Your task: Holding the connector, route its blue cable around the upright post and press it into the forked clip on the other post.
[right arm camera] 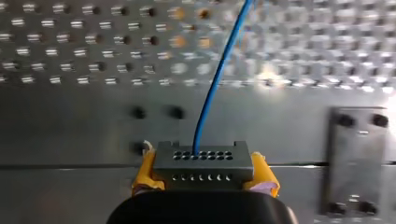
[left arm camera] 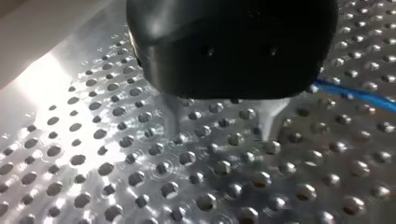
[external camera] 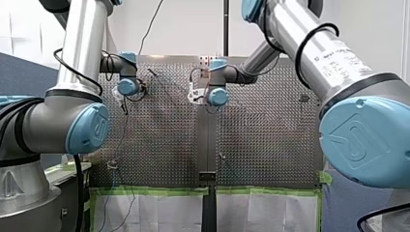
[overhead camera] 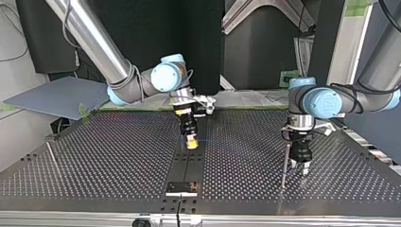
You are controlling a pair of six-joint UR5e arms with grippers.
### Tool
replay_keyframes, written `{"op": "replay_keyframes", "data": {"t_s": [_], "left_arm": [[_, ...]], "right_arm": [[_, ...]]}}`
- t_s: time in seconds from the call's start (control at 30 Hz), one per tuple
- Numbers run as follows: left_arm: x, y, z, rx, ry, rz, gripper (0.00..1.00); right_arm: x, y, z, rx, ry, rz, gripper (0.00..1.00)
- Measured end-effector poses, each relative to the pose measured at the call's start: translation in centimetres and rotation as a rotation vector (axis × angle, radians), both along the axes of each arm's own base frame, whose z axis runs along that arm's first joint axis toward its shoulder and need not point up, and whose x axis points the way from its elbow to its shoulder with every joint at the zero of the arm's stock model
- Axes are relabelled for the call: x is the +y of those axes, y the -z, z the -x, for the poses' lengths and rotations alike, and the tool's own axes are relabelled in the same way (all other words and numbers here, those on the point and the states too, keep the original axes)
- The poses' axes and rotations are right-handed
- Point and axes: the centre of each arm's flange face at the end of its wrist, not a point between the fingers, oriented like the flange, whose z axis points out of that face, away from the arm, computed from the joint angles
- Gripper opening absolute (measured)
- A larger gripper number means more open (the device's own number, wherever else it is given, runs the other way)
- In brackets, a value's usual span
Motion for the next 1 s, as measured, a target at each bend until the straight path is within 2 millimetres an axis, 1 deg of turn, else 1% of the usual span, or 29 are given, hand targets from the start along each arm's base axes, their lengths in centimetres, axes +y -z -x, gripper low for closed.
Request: {"op": "replay_keyframes", "data": {"t_s": [0.27,0.4,0.6,0.87,1.0], "left_arm": [[0.2,0.5,0.5,0.048,-0.043,-0.014,1.00],[0.1,0.6,0.5,0.052,-0.041,-0.014,1.00],[-0.3,0.6,0.5,0.051,-0.025,-0.013,1.00],[-0.7,0.6,0.6,0.054,-0.017,-0.010,1.00],[-0.8,0.6,0.7,0.056,-0.017,-0.010,1.00]], "right_arm": [[0.7,4.3,-0.9,0.050,0.007,-0.050,0.00],[1.3,6.9,-1.4,0.074,0.001,-0.074,0.00],[2.3,9.8,-1.2,0.081,-0.004,-0.094,0.00],[2.7,11.7,-0.7,0.079,-0.002,-0.097,0.00],[3.1,13.3,-0.1,0.084,0.002,-0.103,0.00]]}}
